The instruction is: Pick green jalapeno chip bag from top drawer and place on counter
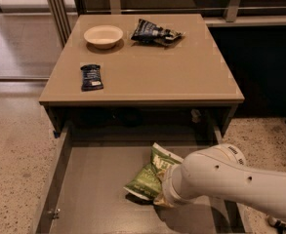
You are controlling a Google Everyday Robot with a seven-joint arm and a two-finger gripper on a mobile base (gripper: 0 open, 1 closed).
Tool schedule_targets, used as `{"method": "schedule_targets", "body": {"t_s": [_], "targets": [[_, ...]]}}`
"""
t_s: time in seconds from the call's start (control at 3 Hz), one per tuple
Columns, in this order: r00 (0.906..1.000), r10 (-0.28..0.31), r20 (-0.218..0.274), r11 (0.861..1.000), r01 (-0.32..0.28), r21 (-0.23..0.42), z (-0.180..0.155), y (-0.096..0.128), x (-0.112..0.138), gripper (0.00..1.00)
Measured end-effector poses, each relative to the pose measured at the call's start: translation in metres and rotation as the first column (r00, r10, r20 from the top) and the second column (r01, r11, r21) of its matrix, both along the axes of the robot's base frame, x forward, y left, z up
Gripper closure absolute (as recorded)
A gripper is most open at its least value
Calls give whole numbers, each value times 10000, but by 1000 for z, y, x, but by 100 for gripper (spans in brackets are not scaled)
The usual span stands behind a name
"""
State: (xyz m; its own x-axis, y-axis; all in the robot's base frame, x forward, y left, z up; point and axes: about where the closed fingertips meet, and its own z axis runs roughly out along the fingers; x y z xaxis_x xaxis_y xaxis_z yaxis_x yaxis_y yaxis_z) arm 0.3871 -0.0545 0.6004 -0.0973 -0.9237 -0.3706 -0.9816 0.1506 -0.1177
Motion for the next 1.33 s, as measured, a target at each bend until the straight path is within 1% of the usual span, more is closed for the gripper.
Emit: {"method": "schedule_targets", "body": {"t_s": [0.33,0.67,1.0,1.33], "targets": [[10000,0,0,10000,0,0,0,0,0,96],[10000,0,1,10000,0,0,0,0,0,100],[10000,1,1,10000,-1,0,3,0,0,100],[9998,137,140,9998,-139,160,18,0,2,100]]}}
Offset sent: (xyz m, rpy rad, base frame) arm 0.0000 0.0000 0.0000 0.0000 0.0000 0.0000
